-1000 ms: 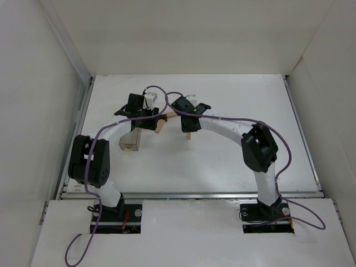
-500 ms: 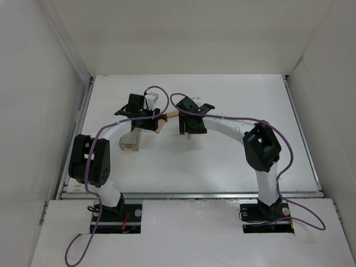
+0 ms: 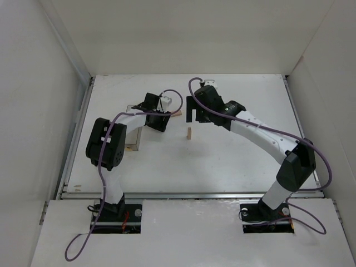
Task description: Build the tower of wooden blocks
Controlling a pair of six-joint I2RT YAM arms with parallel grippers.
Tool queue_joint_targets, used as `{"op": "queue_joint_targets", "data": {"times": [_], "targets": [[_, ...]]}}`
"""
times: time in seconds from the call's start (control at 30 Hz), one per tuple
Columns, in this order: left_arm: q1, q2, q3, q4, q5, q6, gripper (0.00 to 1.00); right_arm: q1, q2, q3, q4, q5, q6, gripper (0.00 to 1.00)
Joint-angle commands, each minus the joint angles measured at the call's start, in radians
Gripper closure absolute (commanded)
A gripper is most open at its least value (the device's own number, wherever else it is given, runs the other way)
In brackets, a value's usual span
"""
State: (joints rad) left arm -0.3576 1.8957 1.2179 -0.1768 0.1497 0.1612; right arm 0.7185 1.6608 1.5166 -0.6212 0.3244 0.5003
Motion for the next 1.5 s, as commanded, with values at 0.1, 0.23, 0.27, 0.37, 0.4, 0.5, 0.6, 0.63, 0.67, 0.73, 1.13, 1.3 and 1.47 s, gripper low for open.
{"op": "queue_joint_targets", "data": {"times": [0.1, 0.23, 0.27, 0.37, 0.4, 0.5, 0.6, 0.63, 0.67, 0.73, 1.13, 1.3, 1.47], "targets": [[0.000, 0.052, 0.071, -0.043, -0.045, 0.024, 0.43, -0.024, -0.059, -0.068, 0.075, -0.027, -0.039, 0.00], [-0.009, 0.063, 0.089, -0.043, -0.036, 0.047, 0.45, -0.024, -0.068, -0.087, 0.084, -0.027, -0.049, 0.00], [-0.009, 0.072, 0.089, -0.043, -0.036, 0.057, 0.53, -0.024, -0.068, -0.087, 0.084, -0.027, -0.058, 0.00], [-0.009, 0.118, 0.152, -0.099, -0.027, 0.057, 0.72, -0.024, -0.068, -0.087, 0.084, -0.027, -0.068, 0.00], [-0.009, 0.118, 0.161, -0.111, -0.006, 0.057, 0.80, -0.033, -0.068, -0.087, 0.084, -0.027, -0.068, 0.00], [-0.009, 0.131, 0.161, -0.133, 0.022, 0.057, 1.00, -0.033, -0.068, -0.078, 0.095, -0.037, -0.077, 0.00], [-0.009, 0.097, 0.140, -0.133, 0.045, 0.066, 1.00, -0.044, -0.068, -0.068, 0.104, -0.071, -0.098, 0.00], [-0.009, 0.085, 0.140, -0.142, 0.065, 0.078, 1.00, -0.044, -0.068, -0.068, 0.115, -0.103, -0.118, 0.00], [-0.009, 0.053, 0.131, -0.154, 0.088, 0.098, 1.00, -0.053, -0.068, -0.059, 0.115, -0.143, -0.137, 0.00], [-0.009, 0.013, 0.131, -0.164, 0.099, 0.121, 1.00, -0.074, -0.068, -0.059, 0.138, -0.215, -0.160, 0.00], [-0.018, -0.247, 0.255, -0.334, 0.275, 0.319, 1.00, -0.145, 0.007, 0.036, 0.219, -0.660, -0.217, 0.13], [-0.038, -0.305, 0.278, -0.374, 0.347, 0.379, 1.00, -0.223, 0.028, -0.012, 0.397, -0.945, -0.070, 0.17], [-0.079, -0.314, 0.298, -0.394, 0.350, 0.416, 1.00, -0.271, 0.062, -0.027, 0.549, -1.079, 0.012, 0.23]]}}
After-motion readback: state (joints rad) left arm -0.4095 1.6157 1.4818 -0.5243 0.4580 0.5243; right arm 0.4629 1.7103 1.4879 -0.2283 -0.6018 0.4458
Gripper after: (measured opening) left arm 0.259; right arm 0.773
